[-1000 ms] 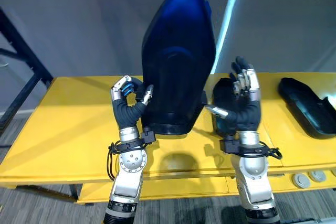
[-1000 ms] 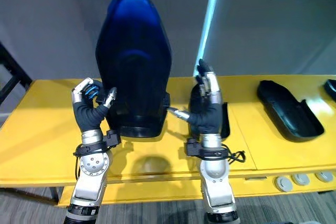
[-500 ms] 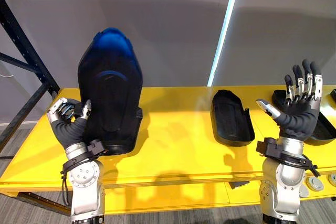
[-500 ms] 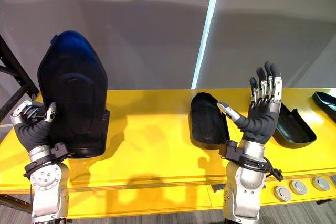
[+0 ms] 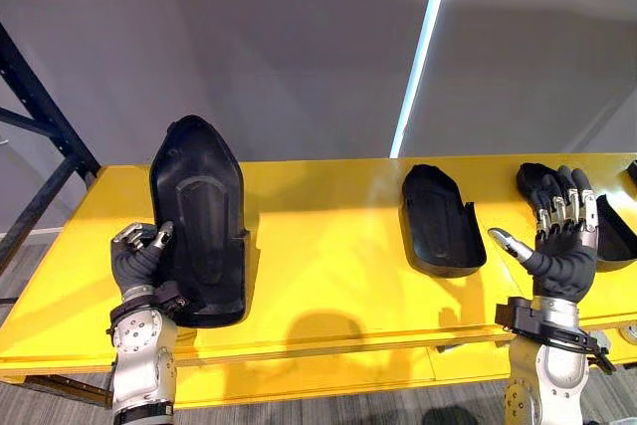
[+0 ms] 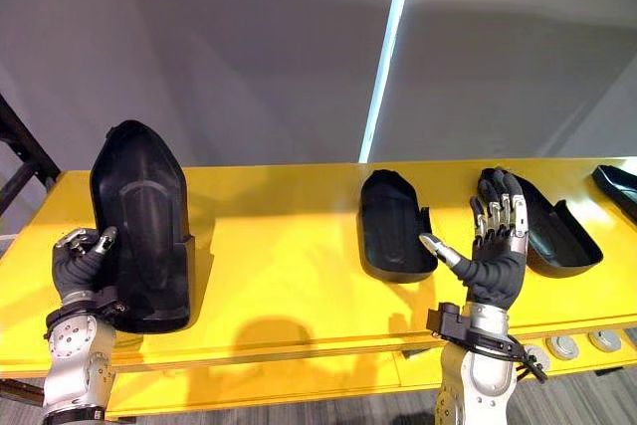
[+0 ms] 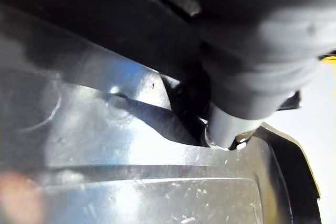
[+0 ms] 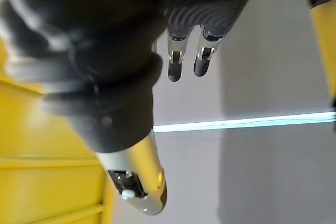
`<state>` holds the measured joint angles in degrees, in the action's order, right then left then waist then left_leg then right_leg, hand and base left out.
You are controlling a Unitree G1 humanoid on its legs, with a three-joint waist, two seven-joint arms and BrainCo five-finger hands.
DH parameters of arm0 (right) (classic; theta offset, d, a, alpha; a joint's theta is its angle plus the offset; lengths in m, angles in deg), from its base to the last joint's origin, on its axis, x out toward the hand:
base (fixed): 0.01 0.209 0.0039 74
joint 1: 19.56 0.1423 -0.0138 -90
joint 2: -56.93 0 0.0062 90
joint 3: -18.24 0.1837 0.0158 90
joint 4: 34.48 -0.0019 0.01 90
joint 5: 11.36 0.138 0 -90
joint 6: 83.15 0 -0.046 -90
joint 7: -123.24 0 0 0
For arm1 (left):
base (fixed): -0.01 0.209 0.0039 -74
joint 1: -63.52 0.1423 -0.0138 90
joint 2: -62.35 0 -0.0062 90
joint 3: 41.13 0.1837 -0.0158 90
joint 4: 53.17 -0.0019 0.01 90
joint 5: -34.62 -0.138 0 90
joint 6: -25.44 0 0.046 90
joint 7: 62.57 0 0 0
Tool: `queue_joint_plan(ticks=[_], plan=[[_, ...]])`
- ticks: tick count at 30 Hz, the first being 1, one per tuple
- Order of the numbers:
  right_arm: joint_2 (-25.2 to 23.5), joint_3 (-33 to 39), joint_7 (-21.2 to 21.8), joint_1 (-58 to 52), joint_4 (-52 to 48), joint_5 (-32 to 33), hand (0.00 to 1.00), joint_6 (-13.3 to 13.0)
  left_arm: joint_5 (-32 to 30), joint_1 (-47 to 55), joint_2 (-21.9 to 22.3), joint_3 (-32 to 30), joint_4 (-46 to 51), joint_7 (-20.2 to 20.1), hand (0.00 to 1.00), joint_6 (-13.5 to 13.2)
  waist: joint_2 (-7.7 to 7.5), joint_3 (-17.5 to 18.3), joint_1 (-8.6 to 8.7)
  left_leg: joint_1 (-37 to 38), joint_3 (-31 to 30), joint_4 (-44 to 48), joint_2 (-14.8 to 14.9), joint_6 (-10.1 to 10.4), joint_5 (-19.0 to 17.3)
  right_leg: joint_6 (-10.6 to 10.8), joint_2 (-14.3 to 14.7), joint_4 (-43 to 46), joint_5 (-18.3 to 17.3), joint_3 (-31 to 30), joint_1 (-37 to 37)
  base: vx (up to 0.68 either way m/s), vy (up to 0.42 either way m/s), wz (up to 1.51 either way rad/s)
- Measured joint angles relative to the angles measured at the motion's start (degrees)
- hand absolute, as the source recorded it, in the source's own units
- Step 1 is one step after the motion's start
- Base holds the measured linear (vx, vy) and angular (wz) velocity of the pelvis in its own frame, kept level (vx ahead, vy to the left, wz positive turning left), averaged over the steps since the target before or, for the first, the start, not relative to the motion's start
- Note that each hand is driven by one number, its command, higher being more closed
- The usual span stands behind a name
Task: Walk over and take plastic housings, then place them on the shelf
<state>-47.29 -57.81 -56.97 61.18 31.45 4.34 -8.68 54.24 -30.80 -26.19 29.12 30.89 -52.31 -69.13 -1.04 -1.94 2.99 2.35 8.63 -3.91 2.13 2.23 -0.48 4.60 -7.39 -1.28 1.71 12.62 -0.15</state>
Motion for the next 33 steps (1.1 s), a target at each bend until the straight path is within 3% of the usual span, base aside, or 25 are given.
queue_joint_plan(ticks=[9, 10, 22, 31, 33], plan=[[0.0, -6.4, 1.4, -0.5, 0.0, 0.0, 0.00, 1.0, 3.9, -10.8, -6.8, 3.5, -13.0, -1.2, 1.00, 2.3, 1.14, -2.4, 0.31, -2.5, 0.8, 0.1, 0.2, 0.0, 0.0, -0.1, 0.2, -0.2, 0.3, -0.6, -2.9, 0.01, -0.003, -0.02], [0.0, -6.7, 1.4, -0.5, 0.0, 0.0, 0.00, 1.0, 3.9, -11.6, -7.0, 3.5, -13.6, -1.2, 0.00, 2.5, 1.14, -2.7, 0.40, -2.6, 0.8, 0.0, 0.2, 0.0, 0.0, -0.1, 0.2, -0.2, 0.3, -0.7, -3.0, 0.01, -0.002, -0.05], [-0.5, -8.7, 2.4, -2.8, -2.5, 1.9, 0.00, 1.1, 3.0, -17.6, -11.3, 5.4, -17.8, -3.4, 0.00, 5.3, 1.67, -4.7, 1.57, -2.7, 2.6, 0.0, 0.3, 0.3, -0.2, -0.1, 0.4, -0.2, 0.2, -1.4, -3.7, 0.01, -0.004, -0.04], [-0.7, -10.2, 3.9, -5.3, -2.5, 2.0, 0.00, 1.4, 0.4, -17.4, -11.5, 5.4, -18.1, -3.4, 0.00, 6.5, 1.96, -4.9, 1.63, -1.5, 3.7, -0.3, 0.7, 0.6, -0.3, -0.1, 0.9, -0.3, 0.2, -2.2, -2.9, -0.02, -0.007, -0.05], [-1.2, -10.2, 4.1, -6.1, -2.5, 1.9, 0.00, 1.4, 0.4, -16.1, -11.0, 4.6, -13.6, -2.9, 0.00, 7.0, 1.96, -4.9, 1.62, -1.1, 3.7, -0.4, 0.8, 0.6, -0.4, -0.1, 1.0, -0.4, 0.2, -2.2, -2.6, -0.02, -0.010, 0.00]])
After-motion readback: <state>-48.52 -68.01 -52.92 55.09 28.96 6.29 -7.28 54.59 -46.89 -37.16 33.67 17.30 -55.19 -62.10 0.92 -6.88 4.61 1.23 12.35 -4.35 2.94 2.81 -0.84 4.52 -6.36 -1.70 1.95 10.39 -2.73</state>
